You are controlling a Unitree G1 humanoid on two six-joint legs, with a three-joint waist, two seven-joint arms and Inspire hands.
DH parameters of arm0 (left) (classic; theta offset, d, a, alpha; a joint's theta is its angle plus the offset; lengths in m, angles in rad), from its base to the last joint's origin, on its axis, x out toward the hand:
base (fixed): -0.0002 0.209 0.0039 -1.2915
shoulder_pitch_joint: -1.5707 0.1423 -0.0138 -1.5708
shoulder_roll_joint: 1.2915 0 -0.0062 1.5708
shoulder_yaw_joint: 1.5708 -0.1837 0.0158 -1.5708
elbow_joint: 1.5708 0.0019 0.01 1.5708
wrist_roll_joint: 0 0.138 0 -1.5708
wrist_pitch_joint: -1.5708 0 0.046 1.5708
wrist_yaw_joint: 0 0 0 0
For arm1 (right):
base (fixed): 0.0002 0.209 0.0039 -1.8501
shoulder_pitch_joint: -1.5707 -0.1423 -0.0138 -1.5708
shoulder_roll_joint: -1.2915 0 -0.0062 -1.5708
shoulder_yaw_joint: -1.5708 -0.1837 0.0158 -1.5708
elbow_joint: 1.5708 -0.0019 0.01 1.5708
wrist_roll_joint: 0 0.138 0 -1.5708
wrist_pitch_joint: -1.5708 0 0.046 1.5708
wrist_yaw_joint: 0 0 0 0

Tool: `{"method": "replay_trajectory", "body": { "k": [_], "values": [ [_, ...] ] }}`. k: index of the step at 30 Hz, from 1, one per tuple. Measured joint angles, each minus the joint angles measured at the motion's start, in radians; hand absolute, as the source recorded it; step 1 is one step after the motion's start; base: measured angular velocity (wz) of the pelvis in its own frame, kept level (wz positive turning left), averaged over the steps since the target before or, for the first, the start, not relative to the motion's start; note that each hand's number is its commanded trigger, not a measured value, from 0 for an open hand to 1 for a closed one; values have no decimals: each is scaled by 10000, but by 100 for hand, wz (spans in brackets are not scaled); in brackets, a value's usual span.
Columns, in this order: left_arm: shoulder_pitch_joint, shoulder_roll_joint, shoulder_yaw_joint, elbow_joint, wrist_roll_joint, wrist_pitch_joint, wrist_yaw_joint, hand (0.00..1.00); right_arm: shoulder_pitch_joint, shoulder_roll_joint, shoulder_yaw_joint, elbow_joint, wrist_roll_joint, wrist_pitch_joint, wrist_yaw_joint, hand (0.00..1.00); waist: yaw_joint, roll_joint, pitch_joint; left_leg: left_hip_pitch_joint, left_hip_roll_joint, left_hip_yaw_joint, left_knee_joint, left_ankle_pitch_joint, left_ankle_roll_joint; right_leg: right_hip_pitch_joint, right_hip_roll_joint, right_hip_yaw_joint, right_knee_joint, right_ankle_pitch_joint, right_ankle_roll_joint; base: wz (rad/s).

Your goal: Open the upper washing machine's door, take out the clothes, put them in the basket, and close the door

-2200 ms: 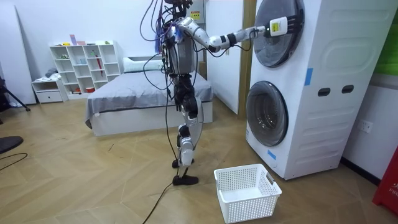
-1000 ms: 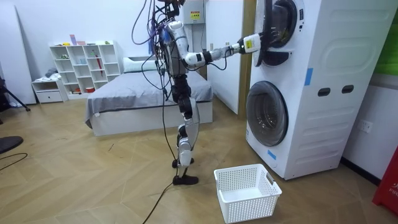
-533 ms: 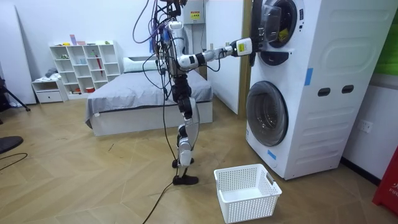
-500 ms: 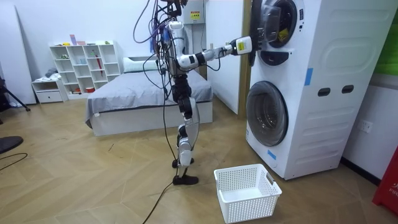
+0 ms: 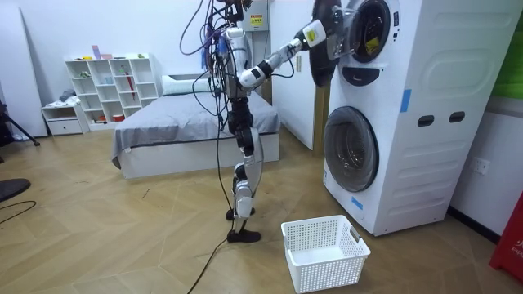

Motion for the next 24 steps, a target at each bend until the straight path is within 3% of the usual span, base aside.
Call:
{"method": "replay_trajectory", "body": {
  "k": [8,15,24],
  "values": [
    [-19,12,-14,4,0,-6,-5,0,-1013,9,478,-659,-161,-619,894,0,204,-180,-58,-24,35,-48,76,-25,-4,98,4,-93,6,3,1,4],
    [86,22,-50,6,-1,96,-29,0,-1022,105,555,-651,543,-637,2161,0,213,-87,15,-113,81,-155,190,-65,9,108,-9,-127,6,3,2,4],
    [-87,29,-210,-34,-15,97,-245,0,-961,172,753,-632,1181,-636,3337,0,229,-24,8,-163,71,-158,206,-59,6,16,1,-94,6,3,2,0]
  ]
}}
